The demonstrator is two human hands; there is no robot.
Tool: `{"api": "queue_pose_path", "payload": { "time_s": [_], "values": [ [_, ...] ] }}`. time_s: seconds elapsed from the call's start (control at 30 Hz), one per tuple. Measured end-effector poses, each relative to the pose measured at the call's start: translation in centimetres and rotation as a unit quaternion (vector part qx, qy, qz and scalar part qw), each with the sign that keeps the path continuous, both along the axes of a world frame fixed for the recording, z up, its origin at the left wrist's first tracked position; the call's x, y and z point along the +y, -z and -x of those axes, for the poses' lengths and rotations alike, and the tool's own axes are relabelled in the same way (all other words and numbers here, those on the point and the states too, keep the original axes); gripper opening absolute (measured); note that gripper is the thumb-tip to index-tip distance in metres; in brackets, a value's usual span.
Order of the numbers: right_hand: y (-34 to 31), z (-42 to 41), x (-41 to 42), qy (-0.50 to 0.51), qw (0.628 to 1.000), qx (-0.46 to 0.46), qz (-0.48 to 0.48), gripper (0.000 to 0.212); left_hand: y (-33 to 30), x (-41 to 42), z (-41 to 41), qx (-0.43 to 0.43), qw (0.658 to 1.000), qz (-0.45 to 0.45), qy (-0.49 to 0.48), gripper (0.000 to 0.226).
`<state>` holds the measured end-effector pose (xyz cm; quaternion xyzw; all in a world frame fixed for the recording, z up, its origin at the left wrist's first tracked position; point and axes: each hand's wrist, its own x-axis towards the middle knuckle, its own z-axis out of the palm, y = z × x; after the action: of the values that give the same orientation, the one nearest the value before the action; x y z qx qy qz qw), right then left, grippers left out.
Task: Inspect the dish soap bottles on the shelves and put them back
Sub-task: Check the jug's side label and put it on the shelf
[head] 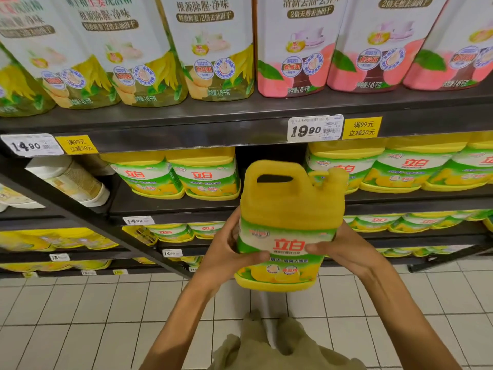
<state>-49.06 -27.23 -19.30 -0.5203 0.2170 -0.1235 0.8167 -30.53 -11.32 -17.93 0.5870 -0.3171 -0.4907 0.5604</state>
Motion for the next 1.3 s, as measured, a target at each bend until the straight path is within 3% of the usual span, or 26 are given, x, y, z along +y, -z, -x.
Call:
{"api": "queue_pose_path", "payload": {
  "time_s": [0.13,0.3,0.43,0.5,0.57,0.67,0.77,0.83,0.93,1.1,1.3],
  "values": [
    [-1.4,0.9,0.2,-0.016,0.998,0.011,0.066,0.092,0.2,0.5,0.1,-0.021,1.000,0.009,0.008,0.088],
    [-2.2,0.6,-0.7,-0.028,0.991,0.026,0.125,0.078,-0.2,-0.1,-0.5,-0.094,0.995,0.019,-0.013,0.078],
    [-1.6,-0.4,-1.4,-0.005,0.995,0.015,0.094,0.098,-0.7,-0.7,-0.5,-0.050,0.998,0.037,-0.012,0.074],
    [-1.3,-1.1,-1.1,0.047,0.999,0.002,0.022,0.104,-0.5,-0.6,-0.3,-0.037,0.999,0.035,-0.015,0.069],
    [-0.9,-1.7,-0.6,0.108,0.994,-0.010,-0.029,0.095,-0.2,-0.6,0.1,-0.027,0.999,0.032,-0.024,0.067],
    [-0.6,-3.1,0.4,0.198,0.980,0.014,-0.014,0.066,0.3,-0.9,1.2,-0.002,0.998,-0.004,-0.065,0.064],
    [-0.7,-4.1,0.6,0.251,0.965,0.015,-0.074,0.064,0.4,-1.5,1.9,0.037,0.990,-0.058,-0.126,0.059],
    [-0.7,-4.3,0.3,0.270,0.956,0.016,-0.110,0.060,0.7,-1.5,1.5,0.059,0.988,-0.082,-0.113,0.055],
    [-0.6,-4.2,-0.6,0.249,0.959,0.044,-0.125,0.049,0.9,-1.1,0.9,0.102,0.987,-0.113,-0.049,0.055],
    [-0.5,-4.7,-2.4,0.174,0.970,0.164,-0.049,0.059,1.1,-1.0,1.6,0.204,0.969,-0.135,-0.049,0.061],
    [-1.2,-5.9,-3.3,0.171,0.971,0.168,-0.026,0.058,1.3,-0.7,1.6,0.176,0.974,-0.133,-0.052,0.066]
  ]
}}
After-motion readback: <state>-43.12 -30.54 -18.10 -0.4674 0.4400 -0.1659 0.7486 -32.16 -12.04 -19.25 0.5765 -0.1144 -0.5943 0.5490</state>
